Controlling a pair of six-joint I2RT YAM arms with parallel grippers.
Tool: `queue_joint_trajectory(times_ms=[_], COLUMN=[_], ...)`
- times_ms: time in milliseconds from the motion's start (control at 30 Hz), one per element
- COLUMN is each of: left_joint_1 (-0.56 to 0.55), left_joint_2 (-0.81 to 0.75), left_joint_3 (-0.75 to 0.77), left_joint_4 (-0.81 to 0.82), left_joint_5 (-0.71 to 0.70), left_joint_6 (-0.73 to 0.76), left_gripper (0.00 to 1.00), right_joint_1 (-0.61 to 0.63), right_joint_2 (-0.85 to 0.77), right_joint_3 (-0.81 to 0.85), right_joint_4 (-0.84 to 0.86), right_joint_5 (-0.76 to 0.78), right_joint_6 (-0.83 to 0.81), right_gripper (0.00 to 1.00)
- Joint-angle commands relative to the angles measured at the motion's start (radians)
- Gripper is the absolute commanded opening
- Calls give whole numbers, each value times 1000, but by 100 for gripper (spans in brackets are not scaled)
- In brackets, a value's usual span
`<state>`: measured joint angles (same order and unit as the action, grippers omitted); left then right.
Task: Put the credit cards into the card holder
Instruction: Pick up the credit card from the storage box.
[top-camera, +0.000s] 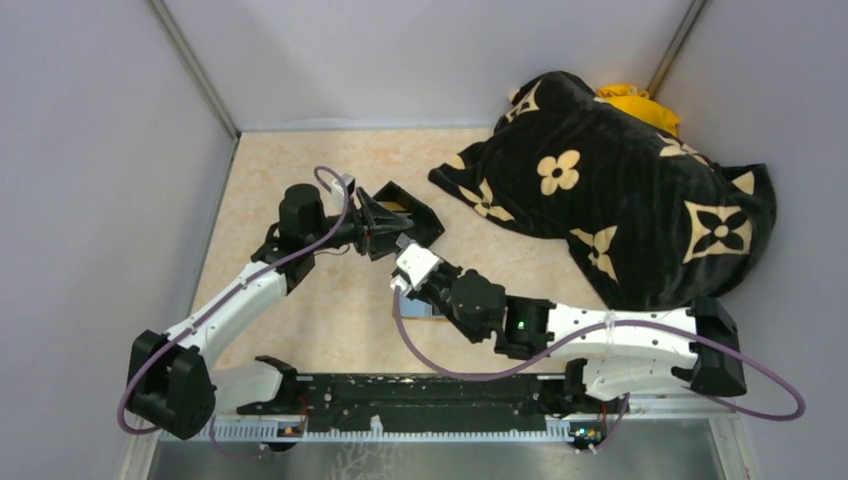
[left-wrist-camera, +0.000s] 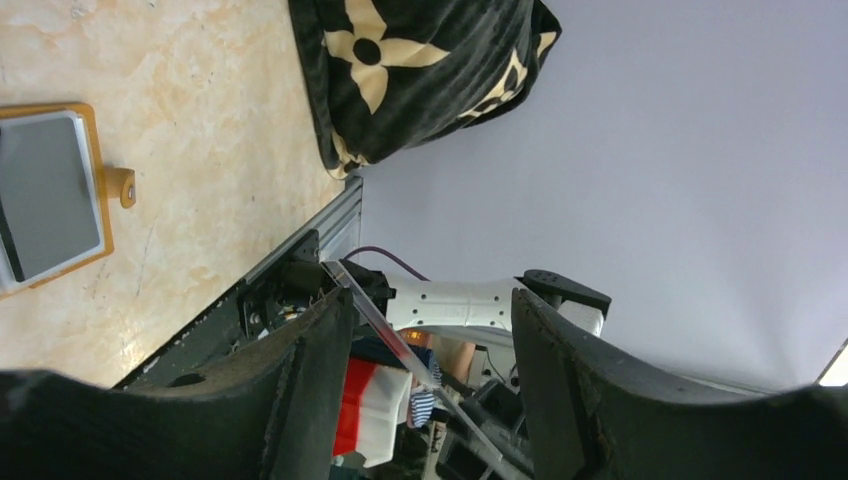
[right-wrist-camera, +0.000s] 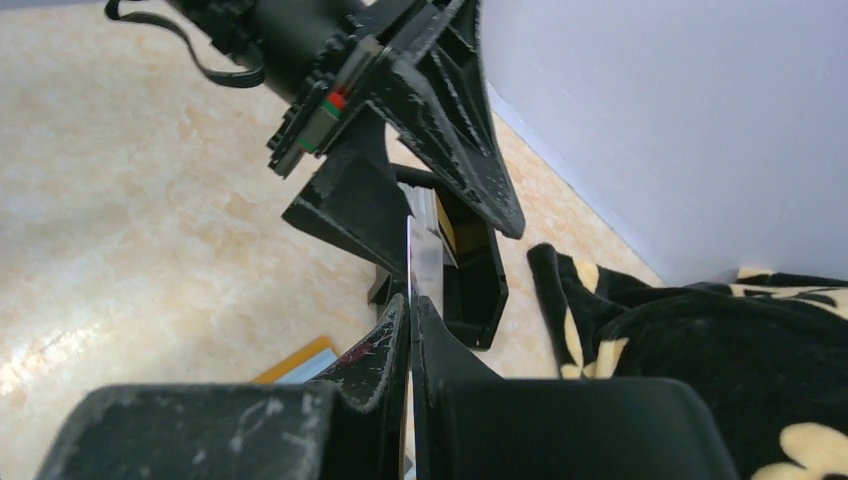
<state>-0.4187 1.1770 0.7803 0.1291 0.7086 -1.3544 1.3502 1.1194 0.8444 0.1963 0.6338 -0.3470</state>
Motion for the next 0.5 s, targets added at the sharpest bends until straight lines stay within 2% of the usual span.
queue_joint_trajectory(times_ms=[0, 233, 367, 400, 467], left_joint_1=[7, 6, 7, 6, 7], left_joint_2=[23, 15, 9, 11, 13], left_joint_3=[-29, -58, -86, -91, -103], left_joint_4=[106, 171, 234, 245, 270], left_joint_5=[107, 153, 176, 180, 187], left_joint_6=[-45, -69, -99, -102, -114], left_gripper=[63, 42, 23, 15, 4], right_joint_1=[68, 126, 133, 133, 138], right_joint_2=[44, 83, 88, 91, 95], right_joint_3=[8, -6, -11, -11, -14], right_joint_4=[94, 111, 114, 112, 112], right_joint_5=[100, 193, 224, 233, 246], right_joint_6=[-129, -203, -221, -224, -230], right_gripper=[0, 0, 0, 0, 0])
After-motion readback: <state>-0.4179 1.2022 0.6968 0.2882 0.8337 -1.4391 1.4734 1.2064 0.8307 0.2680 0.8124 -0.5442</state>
